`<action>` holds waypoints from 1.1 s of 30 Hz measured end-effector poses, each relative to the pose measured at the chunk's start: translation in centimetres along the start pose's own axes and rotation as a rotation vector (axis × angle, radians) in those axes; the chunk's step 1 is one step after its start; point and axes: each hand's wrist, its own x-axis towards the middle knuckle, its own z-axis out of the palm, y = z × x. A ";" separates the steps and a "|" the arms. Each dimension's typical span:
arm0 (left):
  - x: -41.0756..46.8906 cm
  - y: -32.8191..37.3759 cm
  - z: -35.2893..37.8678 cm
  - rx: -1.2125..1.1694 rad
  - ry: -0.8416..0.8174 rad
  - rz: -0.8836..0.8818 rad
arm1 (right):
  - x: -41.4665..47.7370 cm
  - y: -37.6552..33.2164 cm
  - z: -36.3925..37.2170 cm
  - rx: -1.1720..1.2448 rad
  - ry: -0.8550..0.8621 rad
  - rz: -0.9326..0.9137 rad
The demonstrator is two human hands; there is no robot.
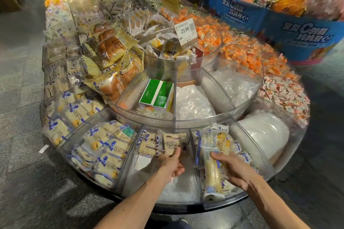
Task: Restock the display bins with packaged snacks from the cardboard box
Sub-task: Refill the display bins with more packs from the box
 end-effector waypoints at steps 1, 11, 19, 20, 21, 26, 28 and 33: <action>0.1 0.0 -0.1 0.015 -0.006 0.003 | 0.6 0.6 -0.6 -0.030 0.006 -0.010; 0.1 -0.1 -3.1 -0.009 -0.006 0.000 | 3.6 3.6 -2.8 0.031 -0.080 -0.020; 1.3 -0.2 -7.6 -0.192 0.232 0.060 | 3.7 2.7 -0.5 0.085 -0.151 0.004; 1.4 0.1 -7.7 -0.199 0.226 0.077 | 3.6 2.5 -0.3 0.100 -0.176 0.003; 1.6 0.4 -7.8 -0.199 0.221 0.089 | 3.9 2.6 -0.4 0.126 -0.182 -0.004; 0.4 1.7 -6.8 -0.165 0.265 0.291 | 5.0 3.3 -0.6 0.078 -0.128 -0.002; -0.4 1.5 -6.7 -0.109 0.274 0.481 | 5.2 3.3 -0.4 0.115 -0.138 0.006; -0.1 -1.3 -9.0 0.514 0.377 1.111 | 4.3 2.7 1.7 0.184 -0.209 0.020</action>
